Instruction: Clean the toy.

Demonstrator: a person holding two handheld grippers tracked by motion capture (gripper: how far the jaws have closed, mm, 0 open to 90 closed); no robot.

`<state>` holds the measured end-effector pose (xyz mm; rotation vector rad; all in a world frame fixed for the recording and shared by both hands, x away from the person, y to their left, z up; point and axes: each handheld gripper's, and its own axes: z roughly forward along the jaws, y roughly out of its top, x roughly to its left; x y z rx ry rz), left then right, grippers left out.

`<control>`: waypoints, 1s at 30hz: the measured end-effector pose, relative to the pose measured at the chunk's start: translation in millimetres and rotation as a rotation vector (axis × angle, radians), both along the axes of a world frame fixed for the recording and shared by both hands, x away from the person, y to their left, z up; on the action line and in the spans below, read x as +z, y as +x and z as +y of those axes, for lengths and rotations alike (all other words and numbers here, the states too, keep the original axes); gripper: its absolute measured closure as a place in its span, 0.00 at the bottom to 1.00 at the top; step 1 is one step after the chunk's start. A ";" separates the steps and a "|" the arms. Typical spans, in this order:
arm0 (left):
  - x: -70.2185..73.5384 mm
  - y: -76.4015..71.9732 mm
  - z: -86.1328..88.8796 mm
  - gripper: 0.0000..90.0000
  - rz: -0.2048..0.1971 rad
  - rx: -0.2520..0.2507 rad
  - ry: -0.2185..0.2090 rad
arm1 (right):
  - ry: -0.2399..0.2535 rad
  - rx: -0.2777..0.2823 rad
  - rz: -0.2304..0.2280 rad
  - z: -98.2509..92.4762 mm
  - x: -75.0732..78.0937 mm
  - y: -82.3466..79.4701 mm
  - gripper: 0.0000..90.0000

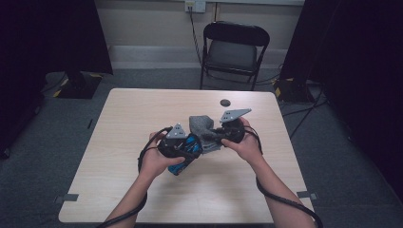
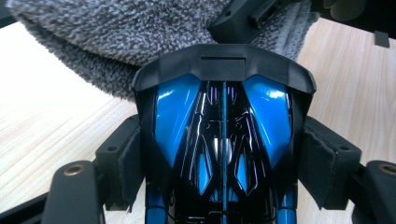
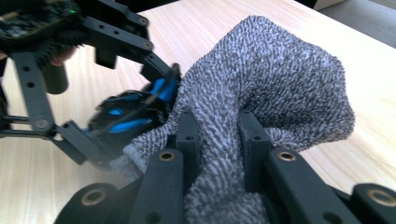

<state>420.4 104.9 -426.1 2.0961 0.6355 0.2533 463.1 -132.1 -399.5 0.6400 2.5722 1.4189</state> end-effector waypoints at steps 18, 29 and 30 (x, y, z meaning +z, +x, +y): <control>-3.3 3.7 7.1 0.28 0.011 0.023 0.022 | 0.017 0.040 0.006 -1.7 -7.1 -9.5 0.83; -2.2 7.7 15.9 0.28 0.002 0.069 0.014 | 0.023 0.041 0.010 -3.9 -11.2 -18.2 0.83; -2.1 8.1 17.0 0.28 0.003 0.074 0.013 | 0.021 0.042 0.011 -3.7 -12.4 -19.1 0.83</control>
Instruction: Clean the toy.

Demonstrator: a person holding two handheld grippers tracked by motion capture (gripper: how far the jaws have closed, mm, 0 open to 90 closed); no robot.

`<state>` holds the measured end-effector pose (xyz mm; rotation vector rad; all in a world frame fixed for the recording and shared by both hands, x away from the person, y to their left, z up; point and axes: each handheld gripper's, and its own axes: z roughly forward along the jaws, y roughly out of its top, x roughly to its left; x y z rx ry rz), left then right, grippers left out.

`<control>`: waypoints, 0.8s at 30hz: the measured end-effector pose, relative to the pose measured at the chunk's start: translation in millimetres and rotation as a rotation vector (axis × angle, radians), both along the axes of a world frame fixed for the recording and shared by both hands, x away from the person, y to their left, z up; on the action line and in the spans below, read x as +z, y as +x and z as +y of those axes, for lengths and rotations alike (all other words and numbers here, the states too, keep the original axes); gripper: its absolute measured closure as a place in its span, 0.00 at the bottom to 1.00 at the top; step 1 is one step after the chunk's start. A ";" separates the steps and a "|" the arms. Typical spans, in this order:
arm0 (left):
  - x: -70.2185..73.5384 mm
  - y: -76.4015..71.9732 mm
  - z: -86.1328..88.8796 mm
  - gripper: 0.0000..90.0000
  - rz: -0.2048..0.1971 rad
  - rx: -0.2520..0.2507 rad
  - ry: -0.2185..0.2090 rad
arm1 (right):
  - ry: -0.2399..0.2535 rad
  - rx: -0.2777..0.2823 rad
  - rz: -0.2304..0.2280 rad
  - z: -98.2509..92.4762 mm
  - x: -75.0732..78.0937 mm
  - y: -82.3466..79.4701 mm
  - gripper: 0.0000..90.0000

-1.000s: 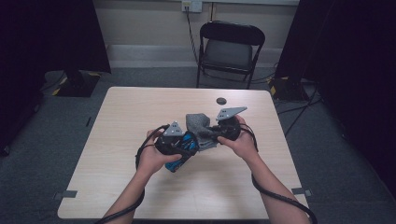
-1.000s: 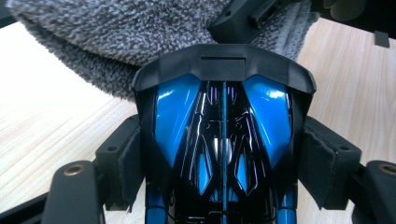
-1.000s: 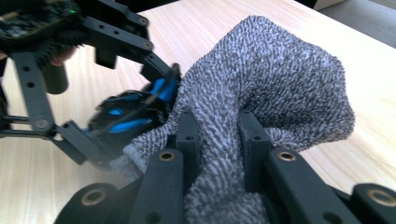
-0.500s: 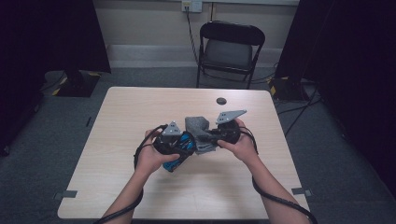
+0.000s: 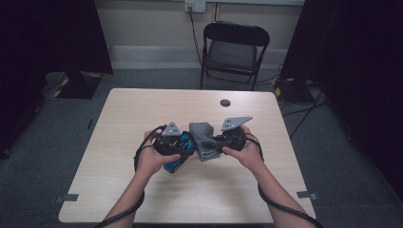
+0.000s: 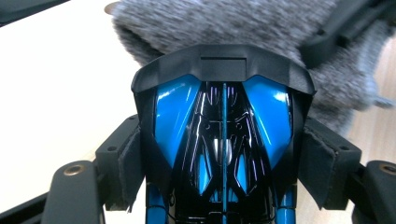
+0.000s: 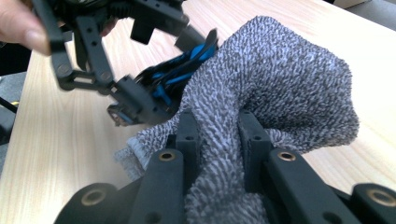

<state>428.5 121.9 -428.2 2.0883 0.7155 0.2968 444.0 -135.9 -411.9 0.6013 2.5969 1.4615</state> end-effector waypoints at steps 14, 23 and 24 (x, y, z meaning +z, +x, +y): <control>-1.4 5.1 10.9 0.28 -0.001 0.046 0.004 | 0.002 0.041 0.004 2.8 -11.5 -14.9 0.83; 1.7 8.2 18.5 0.28 -0.012 0.082 -0.020 | 0.008 0.079 0.016 2.4 -19.1 -26.2 0.83; 1.7 8.2 18.5 0.28 -0.012 0.082 -0.020 | 0.008 0.077 0.015 2.2 -19.9 -27.1 0.83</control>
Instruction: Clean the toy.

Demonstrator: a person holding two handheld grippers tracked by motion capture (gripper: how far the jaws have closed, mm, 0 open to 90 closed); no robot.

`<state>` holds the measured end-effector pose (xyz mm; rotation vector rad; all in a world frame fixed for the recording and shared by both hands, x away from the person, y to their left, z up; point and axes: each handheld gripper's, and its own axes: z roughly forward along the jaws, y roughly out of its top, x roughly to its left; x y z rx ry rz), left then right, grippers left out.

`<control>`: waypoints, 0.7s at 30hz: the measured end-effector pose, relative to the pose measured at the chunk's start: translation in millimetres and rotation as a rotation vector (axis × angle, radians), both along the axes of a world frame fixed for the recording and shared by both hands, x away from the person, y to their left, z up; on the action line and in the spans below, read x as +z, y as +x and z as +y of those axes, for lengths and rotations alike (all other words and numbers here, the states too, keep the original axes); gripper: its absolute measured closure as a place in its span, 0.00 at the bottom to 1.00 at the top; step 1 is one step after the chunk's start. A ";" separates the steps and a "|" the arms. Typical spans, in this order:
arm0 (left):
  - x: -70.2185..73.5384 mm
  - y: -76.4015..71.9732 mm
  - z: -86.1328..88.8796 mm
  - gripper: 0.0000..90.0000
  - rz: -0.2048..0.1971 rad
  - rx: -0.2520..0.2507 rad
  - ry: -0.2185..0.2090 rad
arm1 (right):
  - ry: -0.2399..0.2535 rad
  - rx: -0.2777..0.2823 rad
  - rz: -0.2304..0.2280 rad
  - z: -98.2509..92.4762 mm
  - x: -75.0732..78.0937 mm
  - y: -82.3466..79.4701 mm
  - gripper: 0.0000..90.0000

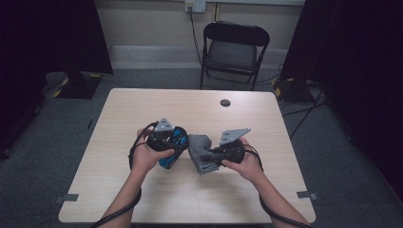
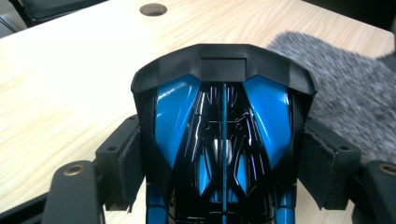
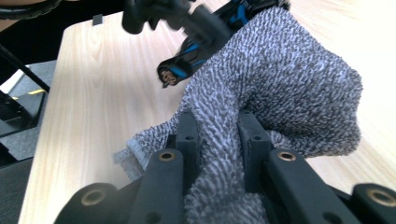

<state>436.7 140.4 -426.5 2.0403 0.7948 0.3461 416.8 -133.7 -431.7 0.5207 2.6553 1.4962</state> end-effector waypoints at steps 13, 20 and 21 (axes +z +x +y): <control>10.3 -2.6 -0.4 0.28 -0.022 -0.007 -0.029 | -0.029 -0.102 0.023 -17.8 -8.2 9.9 0.83; 13.7 -6.6 -10.8 0.28 -0.037 -0.037 -0.017 | 0.003 -0.137 0.010 -10.8 2.6 18.5 0.82; 13.8 -6.7 -11.3 0.28 -0.035 -0.039 -0.016 | -0.001 -0.132 0.009 -8.5 3.7 18.7 0.82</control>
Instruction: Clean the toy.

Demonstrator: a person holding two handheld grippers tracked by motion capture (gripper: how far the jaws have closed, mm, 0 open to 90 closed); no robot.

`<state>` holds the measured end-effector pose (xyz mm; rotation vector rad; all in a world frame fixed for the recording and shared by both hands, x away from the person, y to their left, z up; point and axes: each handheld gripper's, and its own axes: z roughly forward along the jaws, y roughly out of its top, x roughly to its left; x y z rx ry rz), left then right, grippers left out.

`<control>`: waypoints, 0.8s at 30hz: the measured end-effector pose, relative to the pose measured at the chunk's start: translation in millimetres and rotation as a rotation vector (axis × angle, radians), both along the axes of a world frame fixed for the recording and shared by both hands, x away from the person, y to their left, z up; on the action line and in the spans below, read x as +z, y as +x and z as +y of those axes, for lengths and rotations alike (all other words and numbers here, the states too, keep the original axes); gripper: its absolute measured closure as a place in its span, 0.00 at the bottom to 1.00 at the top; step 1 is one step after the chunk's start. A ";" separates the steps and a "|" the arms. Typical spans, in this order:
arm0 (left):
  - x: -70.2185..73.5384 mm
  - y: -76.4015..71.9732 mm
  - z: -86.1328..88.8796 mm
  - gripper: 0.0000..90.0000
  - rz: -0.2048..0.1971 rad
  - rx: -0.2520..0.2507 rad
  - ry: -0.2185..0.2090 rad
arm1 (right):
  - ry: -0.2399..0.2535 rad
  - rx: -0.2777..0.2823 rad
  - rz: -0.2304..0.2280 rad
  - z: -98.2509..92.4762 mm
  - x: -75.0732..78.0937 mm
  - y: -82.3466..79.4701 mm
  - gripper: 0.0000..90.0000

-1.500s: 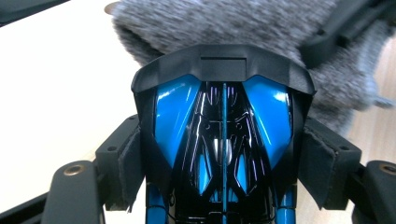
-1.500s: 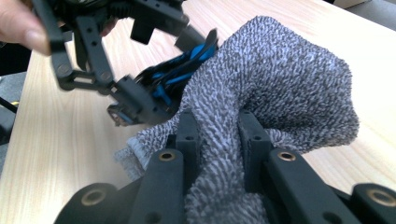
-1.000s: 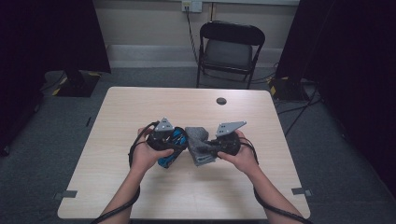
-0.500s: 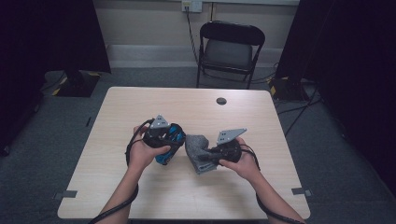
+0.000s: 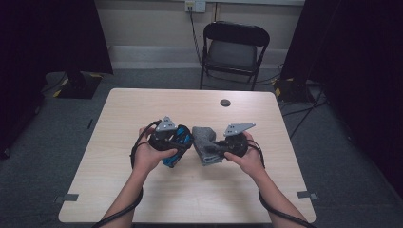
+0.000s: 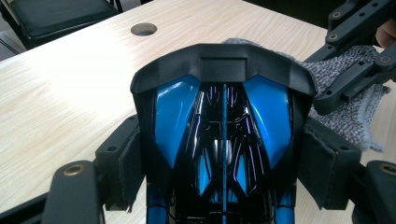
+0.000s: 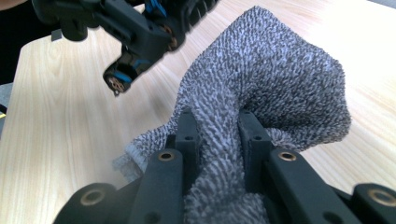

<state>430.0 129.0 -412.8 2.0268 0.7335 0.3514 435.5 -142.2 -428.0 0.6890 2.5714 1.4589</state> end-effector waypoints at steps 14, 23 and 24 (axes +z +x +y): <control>-2.9 1.2 -1.9 0.28 0.010 -0.001 0.011 | -0.013 0.064 -0.003 22.7 0.2 -3.7 0.83; 2.2 2.7 -10.6 0.28 -0.009 -0.011 0.013 | -0.006 0.057 0.008 25.2 -4.5 -4.1 0.83; 1.9 2.6 -11.8 0.28 -0.006 -0.012 0.009 | -0.008 0.057 0.007 25.8 -5.3 -4.2 0.83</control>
